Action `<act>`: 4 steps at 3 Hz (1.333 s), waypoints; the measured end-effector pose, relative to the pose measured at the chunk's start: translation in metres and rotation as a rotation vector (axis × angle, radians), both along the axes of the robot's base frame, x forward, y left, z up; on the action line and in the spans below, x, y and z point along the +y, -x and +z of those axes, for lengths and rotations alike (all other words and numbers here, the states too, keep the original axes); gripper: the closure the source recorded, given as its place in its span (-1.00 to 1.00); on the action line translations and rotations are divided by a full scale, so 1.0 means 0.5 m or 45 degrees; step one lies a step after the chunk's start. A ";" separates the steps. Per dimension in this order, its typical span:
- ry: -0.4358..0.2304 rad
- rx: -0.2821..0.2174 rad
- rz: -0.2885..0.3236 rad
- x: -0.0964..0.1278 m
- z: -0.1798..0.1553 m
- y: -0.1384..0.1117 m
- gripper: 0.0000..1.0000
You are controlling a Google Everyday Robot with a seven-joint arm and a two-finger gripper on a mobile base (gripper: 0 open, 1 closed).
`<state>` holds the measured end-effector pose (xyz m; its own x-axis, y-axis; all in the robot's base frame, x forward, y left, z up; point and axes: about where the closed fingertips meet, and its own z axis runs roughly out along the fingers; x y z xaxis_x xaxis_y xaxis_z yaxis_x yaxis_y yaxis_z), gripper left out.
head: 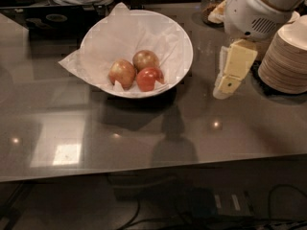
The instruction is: Pick apple from white bowl
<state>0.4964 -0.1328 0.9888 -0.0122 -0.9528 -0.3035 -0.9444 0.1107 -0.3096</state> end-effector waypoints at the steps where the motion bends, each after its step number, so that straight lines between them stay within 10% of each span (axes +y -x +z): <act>1: -0.047 -0.029 0.150 0.083 0.015 -0.018 -1.00; 4: -0.312 -0.052 0.226 0.171 -0.037 -0.084 -1.00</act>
Offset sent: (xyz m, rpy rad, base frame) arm 0.0083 0.0370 0.0065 0.0332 -0.0192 0.1039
